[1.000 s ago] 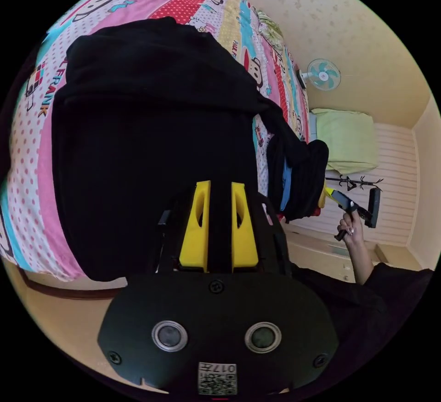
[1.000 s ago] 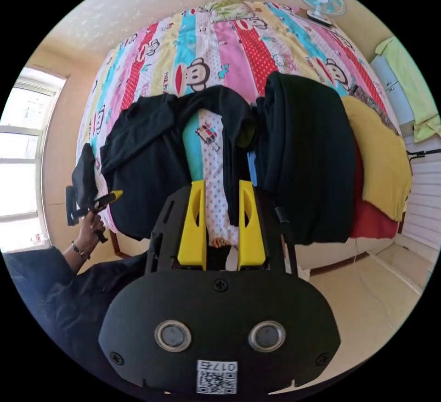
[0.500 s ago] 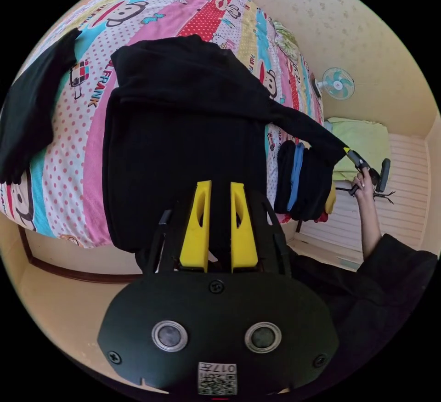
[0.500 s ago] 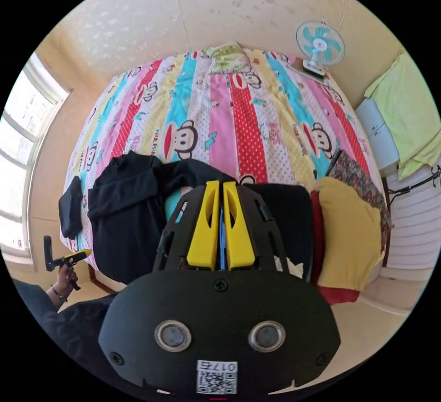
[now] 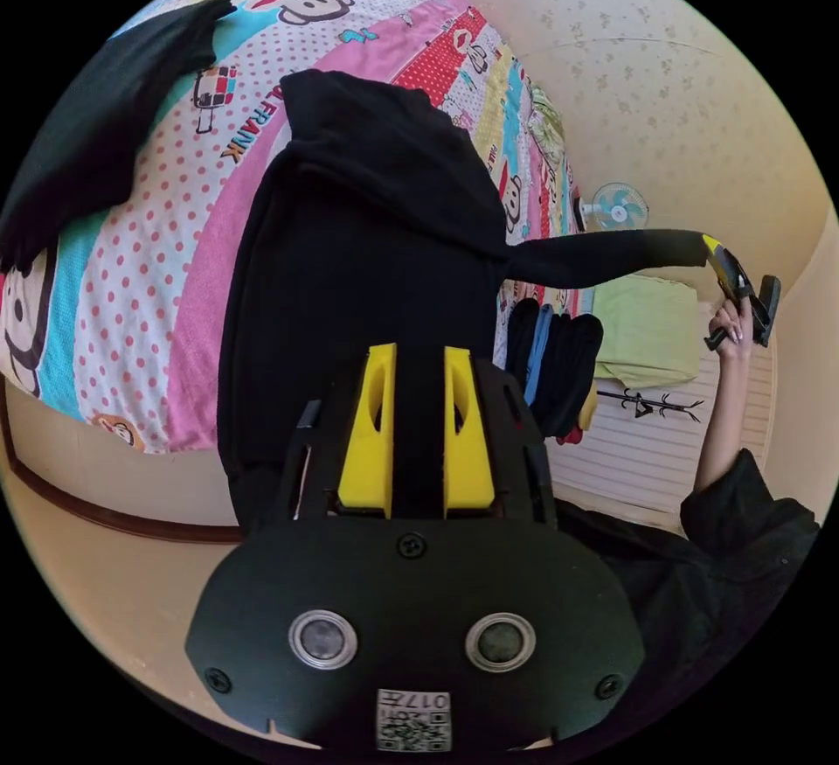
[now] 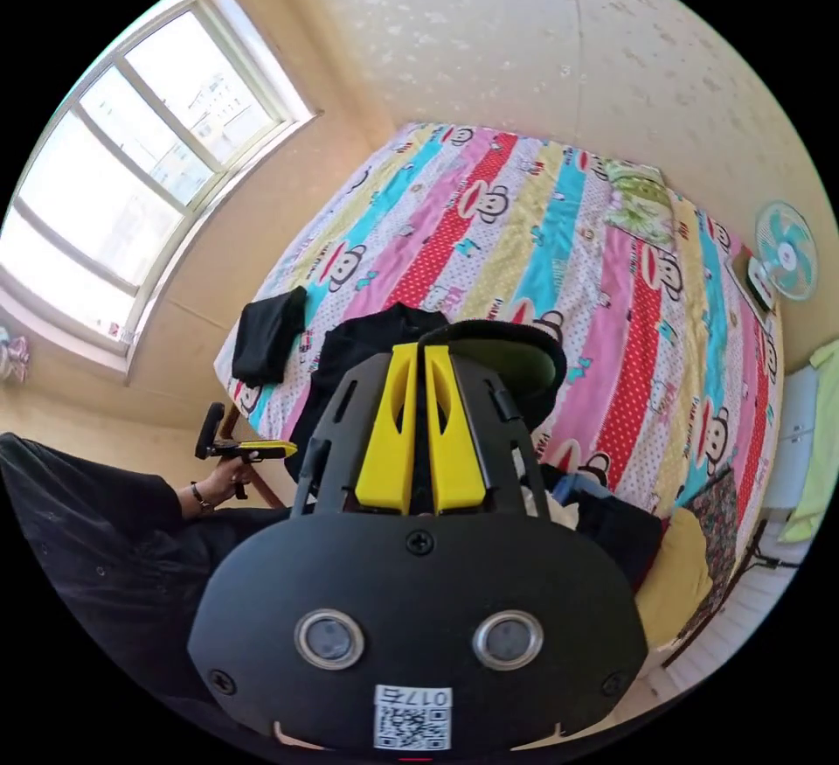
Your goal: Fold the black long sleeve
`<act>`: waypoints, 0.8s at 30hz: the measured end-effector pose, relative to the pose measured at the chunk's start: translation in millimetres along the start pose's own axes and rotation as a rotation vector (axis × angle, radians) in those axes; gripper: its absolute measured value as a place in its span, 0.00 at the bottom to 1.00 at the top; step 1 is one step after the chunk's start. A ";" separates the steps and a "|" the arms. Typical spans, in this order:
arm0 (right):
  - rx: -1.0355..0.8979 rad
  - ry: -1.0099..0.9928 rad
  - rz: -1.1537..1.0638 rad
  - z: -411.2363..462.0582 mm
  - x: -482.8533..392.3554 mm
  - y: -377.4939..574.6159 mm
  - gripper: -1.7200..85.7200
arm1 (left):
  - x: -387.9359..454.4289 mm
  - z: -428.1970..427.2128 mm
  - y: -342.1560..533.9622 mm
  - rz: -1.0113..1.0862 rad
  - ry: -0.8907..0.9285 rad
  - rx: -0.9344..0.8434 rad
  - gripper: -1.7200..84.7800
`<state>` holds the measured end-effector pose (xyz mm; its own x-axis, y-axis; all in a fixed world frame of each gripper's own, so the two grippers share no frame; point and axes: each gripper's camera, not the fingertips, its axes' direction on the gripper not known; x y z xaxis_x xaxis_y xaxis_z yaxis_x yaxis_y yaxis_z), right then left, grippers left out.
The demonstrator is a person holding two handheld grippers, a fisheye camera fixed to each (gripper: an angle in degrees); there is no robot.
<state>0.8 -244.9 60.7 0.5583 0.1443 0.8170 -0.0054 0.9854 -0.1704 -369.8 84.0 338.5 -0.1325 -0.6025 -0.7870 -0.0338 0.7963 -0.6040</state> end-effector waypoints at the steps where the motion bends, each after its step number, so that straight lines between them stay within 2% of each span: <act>1: -0.020 -0.051 -0.037 26.5 -28.3 -20.8 0.04 | -10.5 -7.5 3.5 -0.015 -0.001 0.010 0.13; 6: -0.193 -0.255 -0.152 130.0 -98.8 -59.3 0.10 | -57.4 -39.1 19.5 -0.070 -0.026 0.018 0.15; 8: -0.158 -0.276 -0.118 132.6 -90.5 -45.4 0.11 | -80.3 -57.1 28.0 -0.077 -0.065 0.010 0.16; 11: -0.180 -0.241 0.055 144.6 -35.0 4.6 0.12 | -109.2 -68.5 34.1 -0.063 -0.121 -0.037 0.17; 13: -0.311 -0.128 0.271 173.0 30.5 67.6 0.12 | -125.3 -67.4 34.3 -0.058 -0.150 -0.079 0.18; 16: -0.455 -0.026 0.476 196.8 97.2 154.8 0.13 | -138.7 -68.0 27.5 -0.037 -0.134 -0.100 0.18; 21: -0.606 -0.019 0.614 212.1 137.2 262.1 0.16 | -148.8 -66.2 15.2 0.007 -0.136 -0.178 0.20; 24: -0.680 -0.093 0.673 213.0 136.9 301.9 0.18 | -162.6 -52.3 28.3 0.046 -0.148 -0.346 0.21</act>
<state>-101.1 91.6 238.5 0.5455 0.6958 0.4672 0.1985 0.4343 -0.8786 -401.0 207.3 455.9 0.0021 -0.5470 -0.8371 -0.3676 0.7781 -0.5094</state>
